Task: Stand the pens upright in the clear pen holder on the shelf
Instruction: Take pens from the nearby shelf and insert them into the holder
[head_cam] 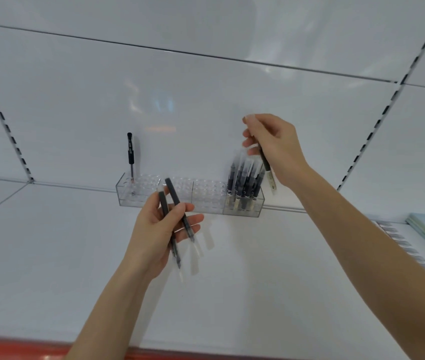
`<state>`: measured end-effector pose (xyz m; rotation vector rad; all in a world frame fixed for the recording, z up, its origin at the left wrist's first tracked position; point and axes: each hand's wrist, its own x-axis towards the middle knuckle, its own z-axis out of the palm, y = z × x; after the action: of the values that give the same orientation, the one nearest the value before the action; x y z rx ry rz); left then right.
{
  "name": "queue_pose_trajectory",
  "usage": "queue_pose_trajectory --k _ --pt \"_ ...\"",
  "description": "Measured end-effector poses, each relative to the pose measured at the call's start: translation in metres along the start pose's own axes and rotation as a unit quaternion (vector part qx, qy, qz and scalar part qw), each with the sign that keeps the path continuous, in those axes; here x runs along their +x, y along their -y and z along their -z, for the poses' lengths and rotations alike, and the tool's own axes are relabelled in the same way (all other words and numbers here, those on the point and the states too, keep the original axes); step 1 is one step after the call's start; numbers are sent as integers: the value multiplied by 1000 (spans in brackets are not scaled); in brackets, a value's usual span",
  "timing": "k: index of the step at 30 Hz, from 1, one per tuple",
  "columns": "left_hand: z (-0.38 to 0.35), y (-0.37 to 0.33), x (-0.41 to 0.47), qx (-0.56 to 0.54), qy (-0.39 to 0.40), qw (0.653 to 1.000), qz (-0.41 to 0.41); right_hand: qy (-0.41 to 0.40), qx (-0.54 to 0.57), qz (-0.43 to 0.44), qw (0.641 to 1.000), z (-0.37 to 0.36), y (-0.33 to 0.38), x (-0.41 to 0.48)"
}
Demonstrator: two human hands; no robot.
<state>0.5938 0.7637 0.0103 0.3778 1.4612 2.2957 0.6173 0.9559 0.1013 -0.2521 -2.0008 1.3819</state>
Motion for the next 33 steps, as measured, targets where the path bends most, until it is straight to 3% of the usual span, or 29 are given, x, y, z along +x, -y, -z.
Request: queue_pose_trajectory --k 9,19,28,33 --pt "2 0 -2 -9 12 1000 -9 72 -96 88 989 3 -2 -2" --pt "6 -5 -3 3 0 1000 -21 -2 -166 126 978 2 -27 2" --pt "10 -3 1 -46 -32 998 -28 13 -228 130 965 6 -34 1" --pt "11 -3 3 -83 -60 994 -28 49 -314 175 932 3 -34 -1"
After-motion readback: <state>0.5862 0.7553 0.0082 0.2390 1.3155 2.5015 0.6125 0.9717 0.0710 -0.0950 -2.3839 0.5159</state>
